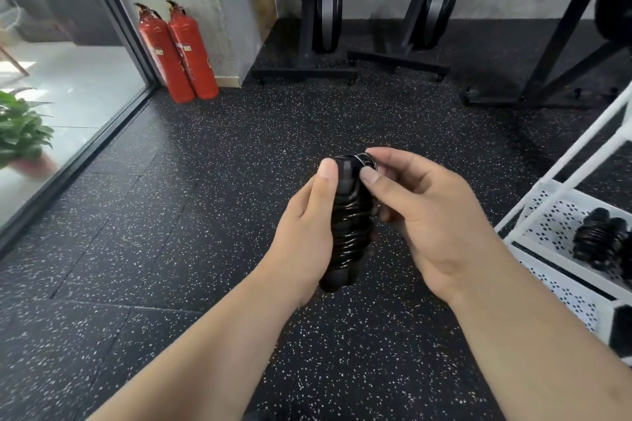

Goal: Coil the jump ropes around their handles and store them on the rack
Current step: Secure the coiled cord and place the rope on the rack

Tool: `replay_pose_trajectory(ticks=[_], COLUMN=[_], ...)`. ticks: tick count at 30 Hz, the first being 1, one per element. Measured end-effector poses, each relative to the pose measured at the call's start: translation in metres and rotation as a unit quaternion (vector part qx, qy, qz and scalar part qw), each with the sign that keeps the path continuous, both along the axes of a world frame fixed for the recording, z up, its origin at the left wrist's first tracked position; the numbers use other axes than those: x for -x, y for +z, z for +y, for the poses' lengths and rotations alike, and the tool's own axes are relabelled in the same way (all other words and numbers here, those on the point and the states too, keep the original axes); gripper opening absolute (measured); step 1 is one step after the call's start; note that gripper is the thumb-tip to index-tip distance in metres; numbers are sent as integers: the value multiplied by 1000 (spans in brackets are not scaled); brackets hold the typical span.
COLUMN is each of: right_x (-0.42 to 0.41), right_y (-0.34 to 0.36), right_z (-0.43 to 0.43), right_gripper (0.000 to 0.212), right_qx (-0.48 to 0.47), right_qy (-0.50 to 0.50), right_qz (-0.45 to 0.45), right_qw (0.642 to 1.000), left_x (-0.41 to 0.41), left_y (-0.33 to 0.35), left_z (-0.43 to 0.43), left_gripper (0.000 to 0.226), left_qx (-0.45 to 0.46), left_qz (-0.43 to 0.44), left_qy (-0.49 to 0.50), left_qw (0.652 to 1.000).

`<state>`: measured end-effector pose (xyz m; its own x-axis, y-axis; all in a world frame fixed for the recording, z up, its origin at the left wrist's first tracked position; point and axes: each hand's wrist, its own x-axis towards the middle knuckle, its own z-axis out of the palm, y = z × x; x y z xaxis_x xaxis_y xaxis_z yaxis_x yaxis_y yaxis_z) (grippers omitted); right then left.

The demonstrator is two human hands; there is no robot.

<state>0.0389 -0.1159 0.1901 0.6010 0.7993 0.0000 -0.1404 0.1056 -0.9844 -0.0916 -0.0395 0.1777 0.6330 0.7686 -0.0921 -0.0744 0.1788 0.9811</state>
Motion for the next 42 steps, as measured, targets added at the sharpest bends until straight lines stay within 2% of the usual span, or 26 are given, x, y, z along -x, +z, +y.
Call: replay_pose_trajectory(ticks=[2,7,10,13,19,23,25,27,30,33,35,36,38,40,42], right_x=[-4,-5,-9,-11,-4,0,4,11,22,26,30,35,47,55,45], right_y=[0,3,5,6,5,3,4,5,5,5,8,10,8,6,5], right_z=[-1,-2,-2,-3,1,3,3,3,6,8,7,5,1,-3,-3], right_gripper=[22,22,16,16,15,20,25,27,26,24,22,21,19,19,16], right_qx=[2,1,31,63,93,83,44,12,-17,-17,9,33,80,93,94], right_qy=[30,63,42,30,15,-15,-25,-10,25,28,25,24,24,28,21], right_qz=[18,66,-8,-85,-64,-107,-73,25,182,244,208,152,-37,-215,-280], right_qw=[999,996,999,994,994,991,996,1000,983,969,978,987,996,972,955], left_x=[2,4,6,9,4,2,3,4,4,3,2,1,-1,-2,-2], left_y=[3,2,2,4,7,5,6,5,0,-5,-10,-12,-19,-19,-17], left_z=[3,11,14,12,5,3,7,11,15,16,19,20,23,21,19], left_gripper=[67,84,81,75,74,69,70,70,63,58,56,57,57,50,45], left_qx=[50,109,111,76,53,48,61,73,80,72,28,-8,-90,-140,-173], left_qz=[-1,-23,-7,26,3,11,34,57,89,110,133,150,164,158,173], left_qy=[-15,-64,-80,-81,-52,-39,-20,-1,21,26,45,58,82,103,108], left_qw=[999,992,991,994,997,998,997,996,993,991,990,987,979,972,964])
